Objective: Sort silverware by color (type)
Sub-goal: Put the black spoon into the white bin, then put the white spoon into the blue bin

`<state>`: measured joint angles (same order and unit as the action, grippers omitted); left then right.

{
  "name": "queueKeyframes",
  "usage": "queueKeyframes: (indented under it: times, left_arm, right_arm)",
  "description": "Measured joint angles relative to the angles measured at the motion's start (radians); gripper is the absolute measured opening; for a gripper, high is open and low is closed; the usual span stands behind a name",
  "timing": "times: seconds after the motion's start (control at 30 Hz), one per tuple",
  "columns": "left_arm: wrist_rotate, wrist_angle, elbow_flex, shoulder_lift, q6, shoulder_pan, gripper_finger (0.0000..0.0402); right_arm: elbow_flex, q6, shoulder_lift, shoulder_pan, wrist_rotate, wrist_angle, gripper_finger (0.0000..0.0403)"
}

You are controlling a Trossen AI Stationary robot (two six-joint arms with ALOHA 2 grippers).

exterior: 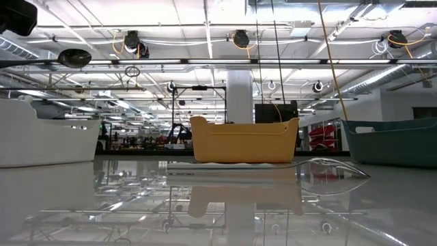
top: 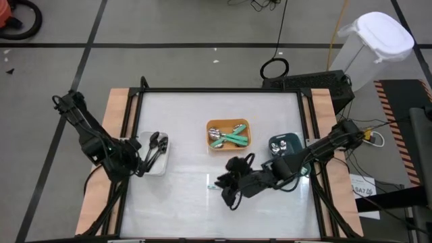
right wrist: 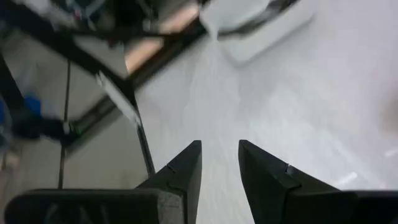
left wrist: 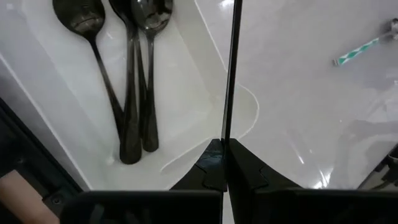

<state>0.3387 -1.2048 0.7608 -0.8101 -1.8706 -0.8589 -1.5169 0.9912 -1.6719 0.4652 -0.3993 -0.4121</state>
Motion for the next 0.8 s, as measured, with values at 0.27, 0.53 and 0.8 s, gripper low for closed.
queueKeyframes:
  times: [0.27, 0.53, 0.8]
  left_arm:
    - [-0.009, 0.002, -0.056, 0.0, -0.052, 0.006, 0.0001]
    - [-0.01, 0.002, -0.058, -0.021, -0.062, 0.049, 0.0039]
    - [-0.009, 0.003, -0.058, -0.026, -0.063, 0.074, 0.0078]
  right_arm:
    - [0.0, 0.006, -0.112, 0.0, 0.169, -0.021, 0.0103]
    - [0.0, 0.029, -0.14, 0.002, 0.169, -0.041, 0.0103]
    - [0.0, -0.026, -0.14, 0.002, 0.168, -0.084, 0.0103]
